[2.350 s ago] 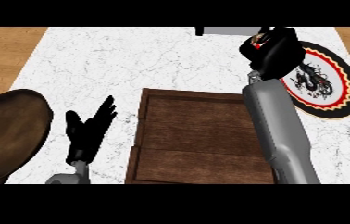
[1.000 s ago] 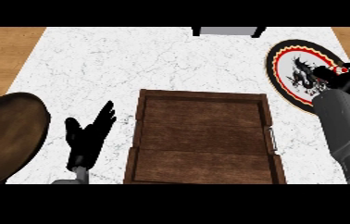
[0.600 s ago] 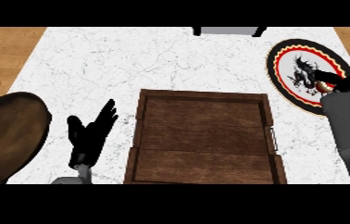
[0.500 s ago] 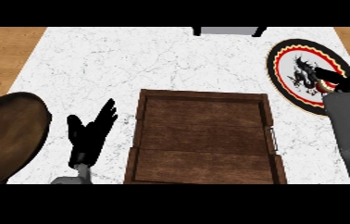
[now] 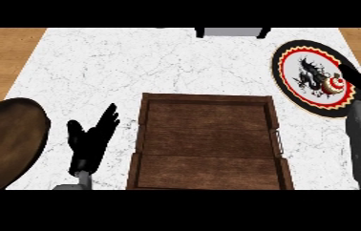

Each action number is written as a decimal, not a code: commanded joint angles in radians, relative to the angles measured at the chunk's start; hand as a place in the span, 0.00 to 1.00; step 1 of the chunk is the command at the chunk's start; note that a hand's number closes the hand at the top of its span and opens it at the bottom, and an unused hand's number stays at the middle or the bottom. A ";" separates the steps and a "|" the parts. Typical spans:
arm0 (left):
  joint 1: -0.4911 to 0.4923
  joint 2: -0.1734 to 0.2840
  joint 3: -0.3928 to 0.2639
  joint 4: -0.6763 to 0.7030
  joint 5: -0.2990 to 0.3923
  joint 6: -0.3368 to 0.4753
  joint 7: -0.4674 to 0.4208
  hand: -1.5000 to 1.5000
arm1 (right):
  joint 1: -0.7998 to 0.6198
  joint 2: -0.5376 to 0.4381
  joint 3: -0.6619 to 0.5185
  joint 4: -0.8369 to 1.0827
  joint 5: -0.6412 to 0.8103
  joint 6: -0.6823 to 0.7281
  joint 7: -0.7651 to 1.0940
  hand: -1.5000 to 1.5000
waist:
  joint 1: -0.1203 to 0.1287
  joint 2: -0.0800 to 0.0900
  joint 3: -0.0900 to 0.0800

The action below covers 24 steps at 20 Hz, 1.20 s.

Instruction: Pick the cupcake from the tray and place it in the plate

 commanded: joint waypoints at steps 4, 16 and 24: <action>0.031 -0.011 -0.008 -0.014 -0.005 0.013 0.019 0.50 | 0.149 0.081 -0.083 -0.135 -0.316 0.264 -0.291 0.00 | -0.024 -0.012 -0.005; 0.006 0.025 0.051 -0.019 0.035 -0.021 0.035 0.50 | 0.519 0.329 0.207 -0.584 -0.242 0.324 -0.103 0.00 | -0.034 -0.016 -0.008; 0.005 -0.016 0.011 -0.049 -0.008 0.023 0.072 0.50 | 0.727 0.347 0.440 -0.740 -0.238 0.192 -0.020 0.00 | -0.026 -0.014 -0.007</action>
